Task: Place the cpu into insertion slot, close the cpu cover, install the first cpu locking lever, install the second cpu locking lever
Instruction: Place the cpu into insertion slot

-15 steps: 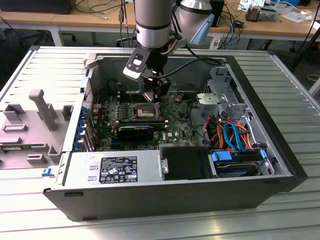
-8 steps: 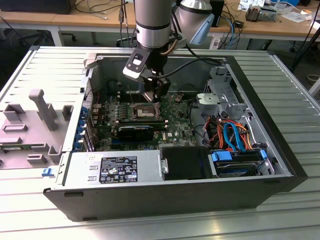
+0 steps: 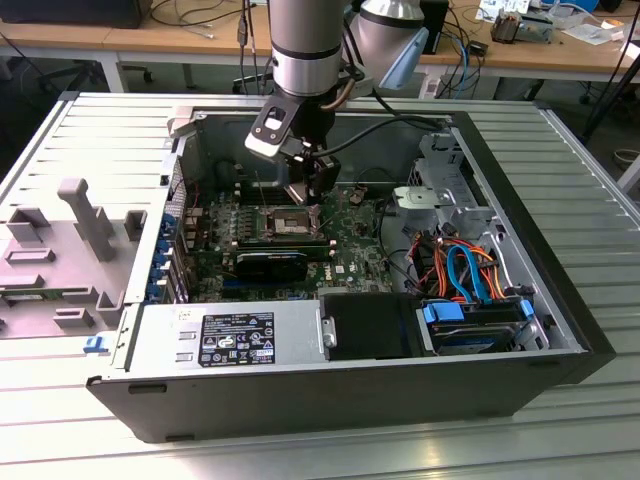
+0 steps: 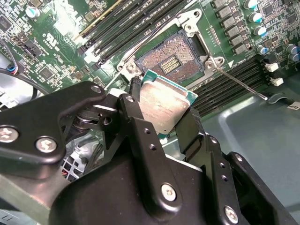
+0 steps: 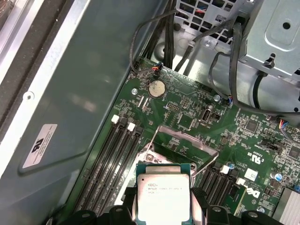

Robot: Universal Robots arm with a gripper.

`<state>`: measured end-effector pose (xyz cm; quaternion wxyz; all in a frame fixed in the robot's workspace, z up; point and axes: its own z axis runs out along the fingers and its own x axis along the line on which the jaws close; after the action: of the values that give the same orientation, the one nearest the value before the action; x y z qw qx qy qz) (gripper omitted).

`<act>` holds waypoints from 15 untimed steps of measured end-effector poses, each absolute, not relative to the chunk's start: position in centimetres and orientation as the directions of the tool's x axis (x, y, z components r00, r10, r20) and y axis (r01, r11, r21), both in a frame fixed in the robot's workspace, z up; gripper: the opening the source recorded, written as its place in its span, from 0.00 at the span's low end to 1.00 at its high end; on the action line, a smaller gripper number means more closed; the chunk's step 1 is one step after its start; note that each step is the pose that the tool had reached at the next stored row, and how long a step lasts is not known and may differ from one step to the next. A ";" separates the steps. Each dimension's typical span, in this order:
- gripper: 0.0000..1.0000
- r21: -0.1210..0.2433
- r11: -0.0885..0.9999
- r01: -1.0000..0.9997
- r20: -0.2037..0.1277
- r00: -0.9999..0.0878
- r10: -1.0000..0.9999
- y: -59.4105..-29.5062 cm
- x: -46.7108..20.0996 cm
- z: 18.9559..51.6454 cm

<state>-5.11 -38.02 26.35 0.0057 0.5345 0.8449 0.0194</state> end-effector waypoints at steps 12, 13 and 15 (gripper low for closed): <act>0.54 0.039 0.413 0.910 0.011 -0.413 0.910 -38.0 -5.1 26.3; 0.54 0.039 0.412 0.910 0.011 -0.412 0.911 -38.0 -5.1 26.3; 0.54 0.039 0.410 0.911 0.011 -0.411 0.912 -38.0 -5.1 26.3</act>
<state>-5.10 -38.01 26.35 0.0059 0.5428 0.8396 0.0193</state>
